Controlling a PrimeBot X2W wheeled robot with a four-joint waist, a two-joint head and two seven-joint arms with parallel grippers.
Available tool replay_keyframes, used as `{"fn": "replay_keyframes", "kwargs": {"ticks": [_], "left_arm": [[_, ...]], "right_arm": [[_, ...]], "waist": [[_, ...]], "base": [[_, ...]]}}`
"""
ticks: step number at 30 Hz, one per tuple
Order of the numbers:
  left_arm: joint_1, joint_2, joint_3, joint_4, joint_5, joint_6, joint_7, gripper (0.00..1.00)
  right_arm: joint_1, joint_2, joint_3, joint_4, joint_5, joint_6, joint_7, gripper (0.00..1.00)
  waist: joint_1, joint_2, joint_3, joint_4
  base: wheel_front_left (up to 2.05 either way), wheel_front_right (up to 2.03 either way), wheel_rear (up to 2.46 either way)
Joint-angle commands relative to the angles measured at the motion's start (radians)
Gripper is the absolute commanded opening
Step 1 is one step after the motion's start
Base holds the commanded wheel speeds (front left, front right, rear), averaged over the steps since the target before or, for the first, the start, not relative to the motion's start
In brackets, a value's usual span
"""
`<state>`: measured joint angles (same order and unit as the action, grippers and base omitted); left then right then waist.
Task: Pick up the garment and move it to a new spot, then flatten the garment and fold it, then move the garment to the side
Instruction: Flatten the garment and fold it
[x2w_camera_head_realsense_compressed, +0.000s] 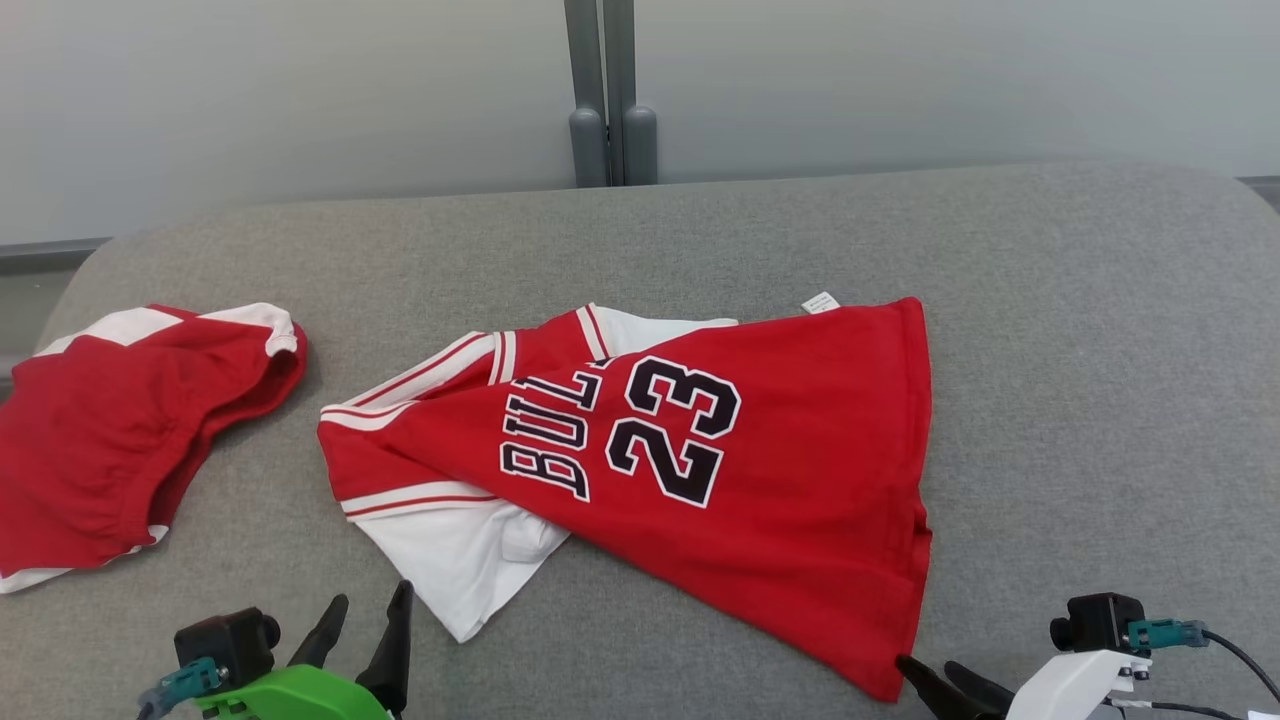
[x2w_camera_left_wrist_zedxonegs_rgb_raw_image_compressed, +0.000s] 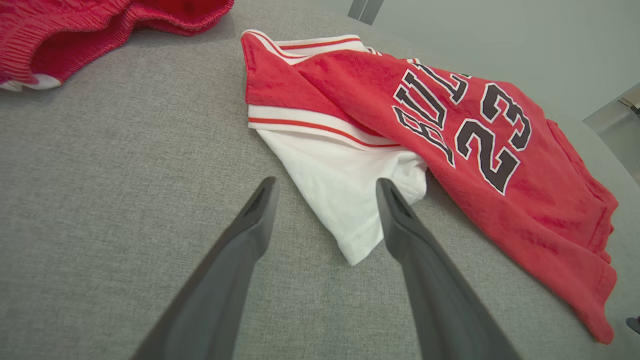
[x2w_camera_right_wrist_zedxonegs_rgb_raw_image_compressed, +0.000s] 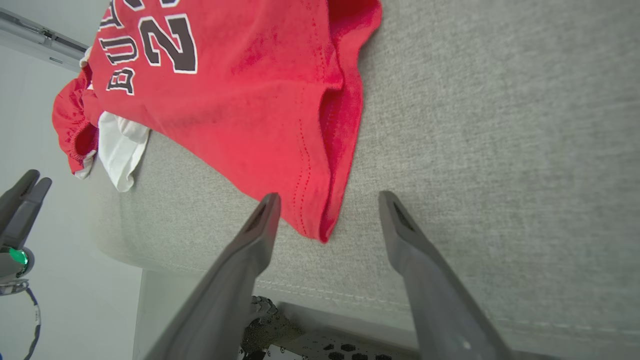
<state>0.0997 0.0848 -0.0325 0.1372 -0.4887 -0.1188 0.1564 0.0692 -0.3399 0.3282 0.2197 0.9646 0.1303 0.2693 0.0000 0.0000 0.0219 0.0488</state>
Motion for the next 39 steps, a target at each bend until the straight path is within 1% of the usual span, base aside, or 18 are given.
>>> {"fn": "replay_keyframes", "kwargs": {"ticks": [1,3,6,7,9,21,24,25,26,27,28,29,34,39], "left_arm": [[-0.025,0.008,-0.003,-0.002,-0.007,-0.002,0.015,1.00],[-0.044,0.002,-0.005,0.003,-0.032,-0.004,0.021,1.00],[-0.062,0.001,-0.028,0.047,-0.041,-0.005,0.047,1.00],[-0.076,0.001,-0.031,0.060,-0.051,-0.005,0.049,1.00],[-0.094,0.008,-0.046,0.104,-0.033,-0.005,0.060,1.00],[-0.207,0.010,-0.105,0.307,-0.099,-0.011,0.124,1.00],[-0.223,0.003,-0.124,0.342,-0.122,-0.012,0.120,1.00],[-0.230,0.001,-0.133,0.345,-0.137,-0.013,0.114,1.00],[-0.234,-0.001,-0.144,0.344,-0.153,-0.013,0.108,0.85],[-0.235,0.002,-0.156,0.343,-0.168,-0.013,0.104,0.33],[-0.235,0.008,-0.164,0.344,-0.177,-0.013,0.098,0.04],[-0.234,0.016,-0.172,0.340,-0.182,-0.013,0.088,0.00],[-0.217,0.056,-0.184,0.318,-0.203,-0.013,0.034,0.00],[-0.195,0.092,-0.182,0.264,-0.206,-0.013,-0.010,0.00]], "right_arm": [[-0.009,0.003,-0.001,0.002,0.001,0.001,0.007,1.00],[-0.014,0.016,0.004,0.027,0.007,0.001,0.038,1.00],[-0.042,0.038,0.020,0.039,0.019,0.001,0.066,1.00],[-0.045,0.039,0.025,0.042,0.014,0.001,0.067,1.00],[-0.055,0.051,0.037,0.050,0.013,0.000,0.065,1.00],[-0.108,0.066,0.075,0.082,0.006,0.000,0.059,1.00],[-0.117,0.066,0.088,0.082,0.012,0.000,0.057,1.00],[-0.120,0.065,0.092,0.081,0.015,0.000,0.053,0.95],[-0.123,0.063,0.096,0.080,0.017,0.000,0.050,0.75],[-0.126,0.061,0.100,0.078,0.018,0.000,0.045,0.42],[-0.129,0.058,0.105,0.075,0.018,0.000,0.040,0.18],[-0.130,0.056,0.110,0.071,0.021,0.000,0.031,0.00],[-0.134,0.037,0.126,0.062,0.040,0.000,0.000,0.00],[-0.130,0.005,0.136,0.002,0.081,0.001,-0.055,0.00]], "waist": [[0.0000,0.0000,0.018,0.004],[0.0000,0.0000,0.028,0.006],[0.0000,0.0000,0.046,0.004],[0.0000,0.0000,0.050,0.005],[0.0000,0.0000,0.057,0.005],[0.0000,0.0000,0.087,-0.002],[0.0000,0.0000,0.093,-0.008],[0.0000,0.0000,0.095,-0.009],[0.0000,0.0000,0.096,-0.010],[0.0000,0.0000,0.097,-0.011],[0.0000,0.0000,0.097,-0.012],[0.0000,0.0000,0.097,-0.013],[0.0000,0.0000,0.088,-0.014],[0.0000,0.0000,0.074,-0.012]], "base": [[0.00,0.00,0.00],[0.00,0.00,0.00],[0.00,0.00,0.00],[0.00,0.00,0.00],[0.00,0.00,0.00],[0.00,0.00,0.00],[0.00,0.00,0.00],[0.00,0.00,0.00],[0.00,0.00,0.00],[0.00,0.00,0.00],[0.00,0.00,0.00],[0.00,0.00,0.00],[0.00,0.00,0.00],[0.00,0.00,0.00]]}}
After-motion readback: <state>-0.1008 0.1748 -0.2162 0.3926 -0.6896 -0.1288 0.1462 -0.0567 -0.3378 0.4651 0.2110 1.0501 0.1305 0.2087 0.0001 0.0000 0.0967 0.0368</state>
